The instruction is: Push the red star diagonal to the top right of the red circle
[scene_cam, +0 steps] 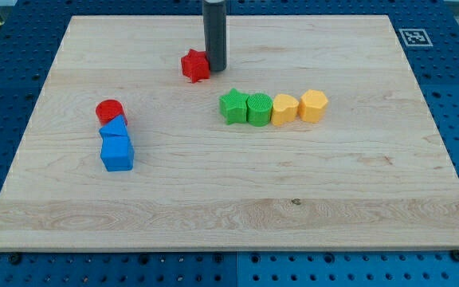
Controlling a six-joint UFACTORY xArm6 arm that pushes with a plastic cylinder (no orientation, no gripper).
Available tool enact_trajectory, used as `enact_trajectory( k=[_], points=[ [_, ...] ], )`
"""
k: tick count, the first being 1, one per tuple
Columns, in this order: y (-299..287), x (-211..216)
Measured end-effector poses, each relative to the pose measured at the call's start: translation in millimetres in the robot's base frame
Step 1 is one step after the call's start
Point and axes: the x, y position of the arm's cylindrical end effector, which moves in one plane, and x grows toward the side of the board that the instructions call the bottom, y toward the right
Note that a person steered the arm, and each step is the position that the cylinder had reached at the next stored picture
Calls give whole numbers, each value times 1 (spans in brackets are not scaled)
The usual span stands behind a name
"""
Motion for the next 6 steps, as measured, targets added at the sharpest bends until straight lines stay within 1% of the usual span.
enact_trajectory(
  k=[1,2,3,4,6],
  points=[
    [-15,-1],
    [-24,23],
    [-24,37],
    [-37,37],
    [-37,31]
  ],
)
